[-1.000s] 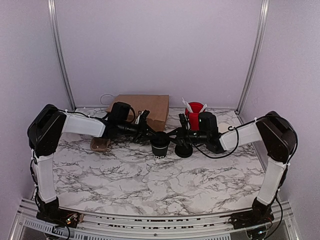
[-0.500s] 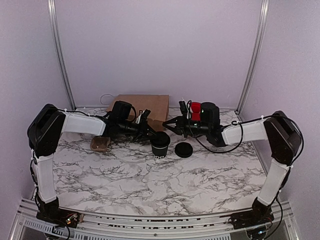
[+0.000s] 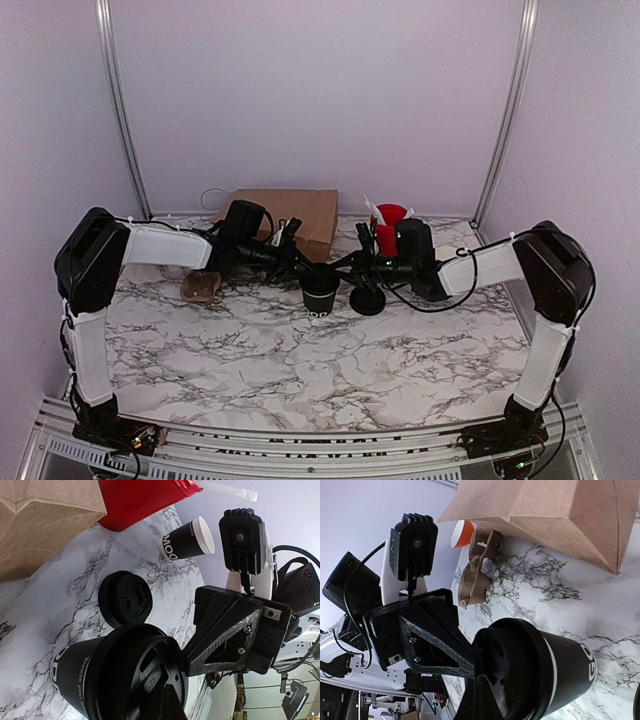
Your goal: Pack the takeout coffee
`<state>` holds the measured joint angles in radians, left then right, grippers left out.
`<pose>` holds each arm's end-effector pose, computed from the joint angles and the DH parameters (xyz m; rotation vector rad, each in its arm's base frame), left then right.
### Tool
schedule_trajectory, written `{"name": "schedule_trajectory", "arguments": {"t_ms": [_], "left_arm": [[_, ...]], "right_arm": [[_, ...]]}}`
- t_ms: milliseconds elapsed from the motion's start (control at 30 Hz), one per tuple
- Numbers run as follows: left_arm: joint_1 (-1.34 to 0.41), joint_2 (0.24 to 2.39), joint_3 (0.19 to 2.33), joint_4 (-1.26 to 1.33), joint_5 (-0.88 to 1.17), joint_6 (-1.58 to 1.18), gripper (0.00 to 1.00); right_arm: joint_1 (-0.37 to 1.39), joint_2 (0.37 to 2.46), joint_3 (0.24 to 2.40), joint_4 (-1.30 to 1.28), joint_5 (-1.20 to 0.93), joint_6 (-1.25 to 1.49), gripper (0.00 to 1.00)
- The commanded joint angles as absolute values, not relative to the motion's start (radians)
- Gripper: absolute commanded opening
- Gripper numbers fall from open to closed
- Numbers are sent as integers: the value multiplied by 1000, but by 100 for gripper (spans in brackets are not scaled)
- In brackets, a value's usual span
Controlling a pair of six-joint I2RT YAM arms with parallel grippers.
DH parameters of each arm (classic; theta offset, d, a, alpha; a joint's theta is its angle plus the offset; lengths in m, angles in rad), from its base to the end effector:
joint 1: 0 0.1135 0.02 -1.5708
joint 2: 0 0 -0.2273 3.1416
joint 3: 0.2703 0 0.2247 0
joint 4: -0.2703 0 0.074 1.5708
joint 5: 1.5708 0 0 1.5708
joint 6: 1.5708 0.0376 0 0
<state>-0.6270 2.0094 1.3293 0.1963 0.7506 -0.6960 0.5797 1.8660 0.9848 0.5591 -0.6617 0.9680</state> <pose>0.3190 -0.2628 0.1825 0.4560 2.2589 -1.5290 0.2957 0.2212 0.1693 -0.1064 2.1939 1.5974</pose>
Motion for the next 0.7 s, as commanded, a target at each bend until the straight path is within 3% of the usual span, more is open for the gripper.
{"name": "schedule_trajectory", "arguments": {"t_ms": [0,200,567,667], "left_arm": [[-640,2000,1355,25,705,-662,0],[-644,1926,1394,19,719,-663,0],[-645,1945,1377,25,716,-667,0],[-644,1944,1382,13,712,-657,0]], "right_arm": [[577,1777,1057,449,-636,913,0],[581,1731,1064,423,-622,898,0],[582,1935,937,639,-706,1028,0],[579,1895,961,562,-686,990,0]]}}
